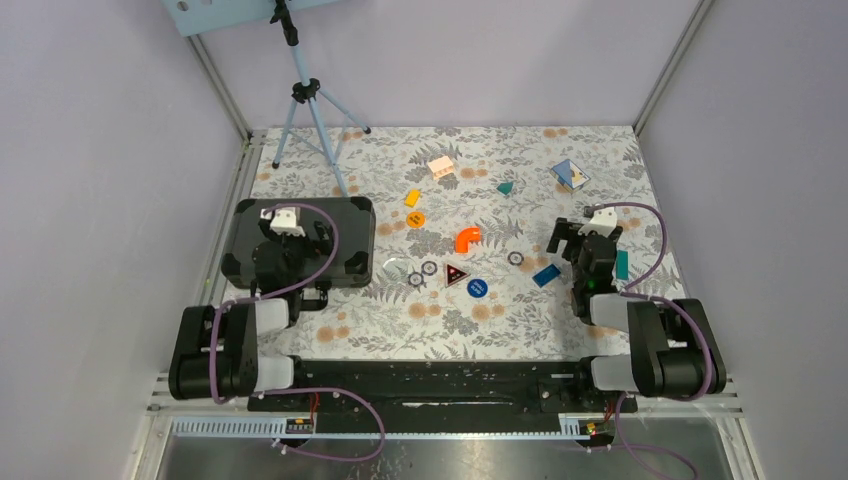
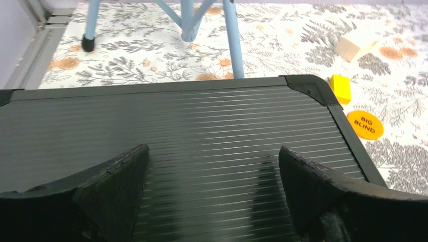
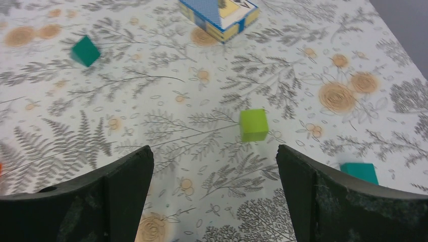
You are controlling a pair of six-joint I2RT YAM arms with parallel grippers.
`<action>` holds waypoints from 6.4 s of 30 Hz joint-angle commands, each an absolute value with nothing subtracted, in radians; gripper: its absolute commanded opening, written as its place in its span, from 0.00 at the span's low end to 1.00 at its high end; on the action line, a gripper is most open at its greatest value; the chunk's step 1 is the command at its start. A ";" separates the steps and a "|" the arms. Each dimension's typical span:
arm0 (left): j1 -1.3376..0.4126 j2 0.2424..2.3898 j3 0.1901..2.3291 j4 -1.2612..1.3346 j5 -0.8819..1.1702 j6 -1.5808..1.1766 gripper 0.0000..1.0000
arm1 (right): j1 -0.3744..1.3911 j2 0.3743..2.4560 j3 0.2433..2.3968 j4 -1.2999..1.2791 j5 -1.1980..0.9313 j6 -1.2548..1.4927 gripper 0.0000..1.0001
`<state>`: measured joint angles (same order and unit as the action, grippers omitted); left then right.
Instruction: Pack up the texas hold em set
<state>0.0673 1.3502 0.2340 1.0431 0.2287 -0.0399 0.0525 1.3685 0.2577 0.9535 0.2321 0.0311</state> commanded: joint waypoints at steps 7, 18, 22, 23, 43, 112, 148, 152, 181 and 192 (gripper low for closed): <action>0.054 0.979 0.456 0.415 -0.177 -0.449 0.99 | 0.069 0.976 0.332 0.593 0.339 0.269 0.98; 0.079 1.095 0.902 -0.389 -0.187 -0.639 0.99 | 0.067 0.940 0.637 0.006 0.226 0.411 0.98; 0.110 1.026 0.878 -0.425 -0.180 -0.622 0.99 | 0.067 0.903 0.635 0.006 0.148 0.398 0.98; 0.119 1.024 0.888 -0.458 -0.199 -0.619 0.99 | 0.067 0.902 0.644 -0.031 0.119 0.397 0.98; 0.386 1.327 1.106 -0.410 -0.086 -0.378 0.99 | 0.069 1.017 0.707 -0.149 -0.142 0.507 0.99; 0.049 1.359 0.732 -0.358 0.178 -0.708 0.84 | 0.115 0.929 0.625 -0.182 -0.148 0.587 0.99; 0.090 1.176 0.835 -0.468 0.218 -0.647 0.99 | 0.307 1.590 0.963 0.210 -0.383 0.779 0.98; 0.094 1.182 0.811 -0.450 0.241 -0.643 0.99 | 0.387 1.671 1.000 0.243 -0.362 0.807 0.97; 0.094 1.155 0.720 -0.411 0.227 -0.622 0.97 | 0.659 1.895 1.286 0.061 -0.225 0.708 0.85; 0.097 1.112 0.803 -0.500 0.170 -0.569 0.99 | 0.645 1.704 1.266 -0.071 -0.030 0.532 0.93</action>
<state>0.1009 1.1667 0.7242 -0.4644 0.2005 -0.6060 0.6380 1.8339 1.2594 -0.0238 -0.1043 0.6159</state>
